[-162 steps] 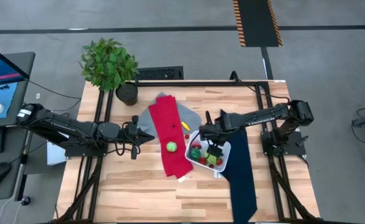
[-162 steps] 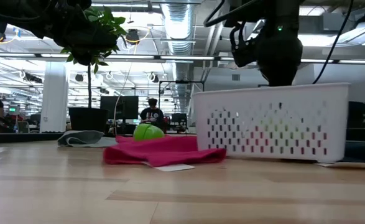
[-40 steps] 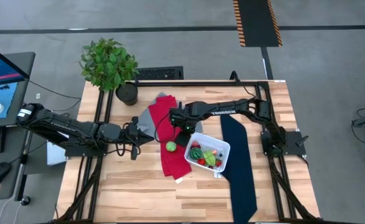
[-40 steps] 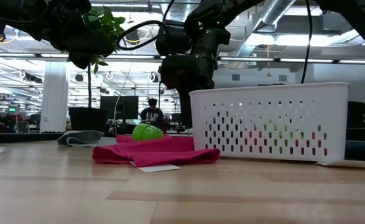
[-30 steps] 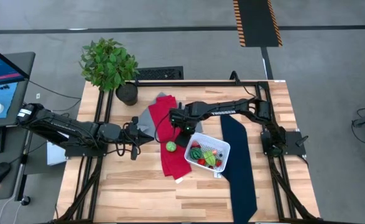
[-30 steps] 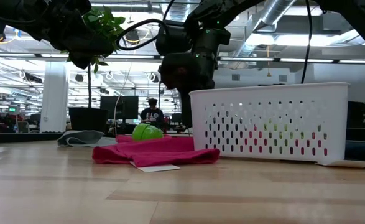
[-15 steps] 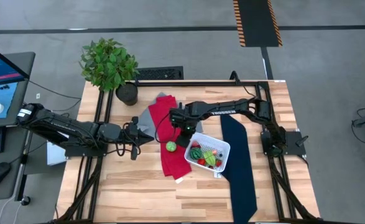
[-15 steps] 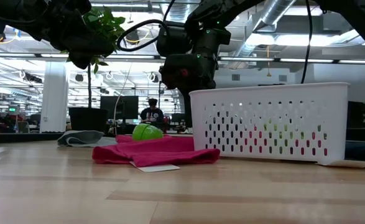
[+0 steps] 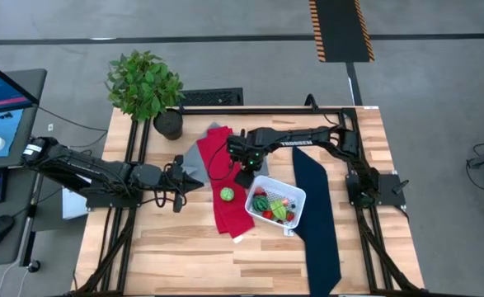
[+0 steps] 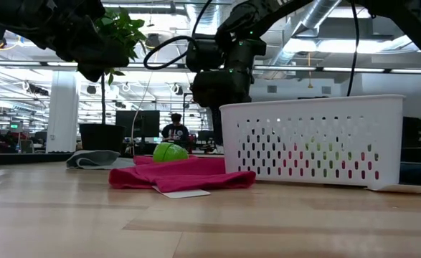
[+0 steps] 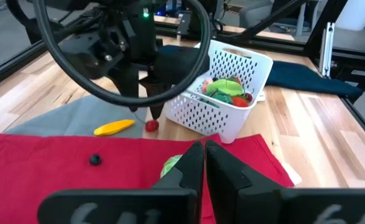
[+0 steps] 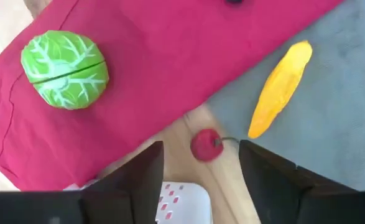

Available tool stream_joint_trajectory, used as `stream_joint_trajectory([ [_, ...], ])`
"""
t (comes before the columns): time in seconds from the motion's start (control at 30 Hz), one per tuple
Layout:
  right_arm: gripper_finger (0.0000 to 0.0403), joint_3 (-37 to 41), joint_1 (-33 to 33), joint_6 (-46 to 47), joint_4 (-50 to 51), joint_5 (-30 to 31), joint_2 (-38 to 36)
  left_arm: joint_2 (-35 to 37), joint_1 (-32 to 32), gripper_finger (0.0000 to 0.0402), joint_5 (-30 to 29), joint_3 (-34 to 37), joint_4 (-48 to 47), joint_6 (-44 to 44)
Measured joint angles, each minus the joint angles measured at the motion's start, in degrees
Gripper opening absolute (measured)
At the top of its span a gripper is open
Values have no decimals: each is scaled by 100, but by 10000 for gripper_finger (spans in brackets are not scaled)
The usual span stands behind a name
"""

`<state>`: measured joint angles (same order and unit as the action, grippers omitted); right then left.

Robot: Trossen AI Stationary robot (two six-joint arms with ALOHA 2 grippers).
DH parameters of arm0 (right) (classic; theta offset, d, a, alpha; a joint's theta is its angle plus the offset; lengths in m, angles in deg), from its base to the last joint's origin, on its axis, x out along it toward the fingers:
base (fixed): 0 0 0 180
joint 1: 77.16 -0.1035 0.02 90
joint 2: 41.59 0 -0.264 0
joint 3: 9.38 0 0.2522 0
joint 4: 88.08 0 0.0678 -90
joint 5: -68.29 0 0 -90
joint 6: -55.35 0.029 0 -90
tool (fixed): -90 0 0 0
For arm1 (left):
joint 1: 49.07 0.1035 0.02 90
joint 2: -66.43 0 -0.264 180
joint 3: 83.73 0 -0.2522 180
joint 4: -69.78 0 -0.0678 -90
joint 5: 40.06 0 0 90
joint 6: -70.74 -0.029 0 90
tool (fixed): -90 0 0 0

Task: Pick and placing Produce into tupperware
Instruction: Put the cherry into the white bin

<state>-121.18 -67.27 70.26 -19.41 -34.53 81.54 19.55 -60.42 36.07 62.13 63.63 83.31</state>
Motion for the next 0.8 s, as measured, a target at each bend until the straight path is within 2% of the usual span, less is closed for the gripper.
stream_joint_trajectory([
  [0.13, 238, 0, 29, -75, -11, 164, 0, 0, -1, 6, -4, 0, -66, -8],
  [0.37, 222, 0, 122, 5, 6, 222, 0, 0, -1, 6, -9, 0, -82, -8],
  [0.63, 205, 0, -96, 24, 154, 14, 0, -2, -1, 6, -13, 0, -143, -3],
  [0.8, 200, -2, -212, 349, 273, -192, 0, -2, -1, 6, -9, 0, -138, 0],
])
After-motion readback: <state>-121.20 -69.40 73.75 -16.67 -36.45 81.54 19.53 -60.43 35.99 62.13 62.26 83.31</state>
